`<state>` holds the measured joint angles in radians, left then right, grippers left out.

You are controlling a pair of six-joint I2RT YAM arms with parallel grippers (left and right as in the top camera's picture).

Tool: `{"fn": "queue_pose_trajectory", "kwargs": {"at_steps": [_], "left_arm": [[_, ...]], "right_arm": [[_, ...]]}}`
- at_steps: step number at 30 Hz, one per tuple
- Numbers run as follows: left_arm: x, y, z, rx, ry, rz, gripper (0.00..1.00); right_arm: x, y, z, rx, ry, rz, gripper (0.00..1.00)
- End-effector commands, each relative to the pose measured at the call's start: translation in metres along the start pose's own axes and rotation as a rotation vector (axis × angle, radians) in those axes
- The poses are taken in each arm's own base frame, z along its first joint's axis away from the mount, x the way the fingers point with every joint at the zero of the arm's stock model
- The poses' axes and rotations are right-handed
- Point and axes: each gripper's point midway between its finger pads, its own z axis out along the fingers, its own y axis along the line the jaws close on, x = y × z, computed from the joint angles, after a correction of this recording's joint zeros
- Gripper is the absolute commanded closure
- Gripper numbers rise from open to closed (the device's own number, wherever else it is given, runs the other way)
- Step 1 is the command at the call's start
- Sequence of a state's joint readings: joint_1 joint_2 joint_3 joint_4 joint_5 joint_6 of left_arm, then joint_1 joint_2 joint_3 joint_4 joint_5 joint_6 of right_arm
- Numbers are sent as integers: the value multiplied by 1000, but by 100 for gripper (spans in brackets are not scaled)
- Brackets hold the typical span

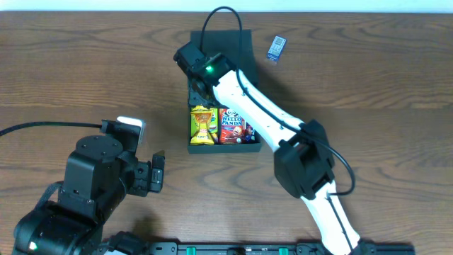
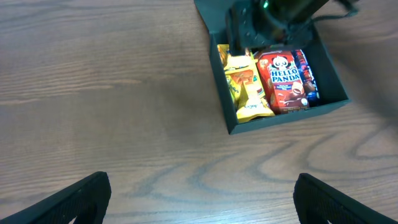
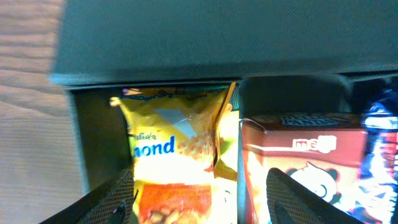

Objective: Pack container
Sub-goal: 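Carry the Le-mond pack left and lower it into the black box, then release the pack and move the right gripper to the small blue packet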

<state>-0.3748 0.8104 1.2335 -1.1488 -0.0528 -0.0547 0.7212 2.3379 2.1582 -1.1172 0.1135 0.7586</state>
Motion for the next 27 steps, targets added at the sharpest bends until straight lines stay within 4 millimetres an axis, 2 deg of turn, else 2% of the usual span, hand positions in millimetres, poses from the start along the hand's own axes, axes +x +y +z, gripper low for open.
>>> {"fn": "queue_pose_trajectory", "kwargs": {"at_steps": [1, 5, 10, 19, 24, 27], "left_arm": [[1, 2, 1, -11, 4, -5, 5], [1, 2, 1, -11, 5, -5, 5], [1, 2, 1, -11, 5, -5, 5], [1, 2, 1, -11, 5, -5, 5], [1, 2, 1, -11, 4, -5, 5], [1, 2, 1, -11, 5, -5, 5]], "right_arm": [[-26, 1, -60, -69, -115, -15, 31], [-41, -7, -96, -106, -174, -24, 29], [-54, -29, -120, -107, -203, 15, 27], [-73, -83, -118, -39, -176, 106, 25], [-93, -105, -119, -39, -212, 180, 18], [-113, -116, -120, -44, -265, 215, 16]]}}
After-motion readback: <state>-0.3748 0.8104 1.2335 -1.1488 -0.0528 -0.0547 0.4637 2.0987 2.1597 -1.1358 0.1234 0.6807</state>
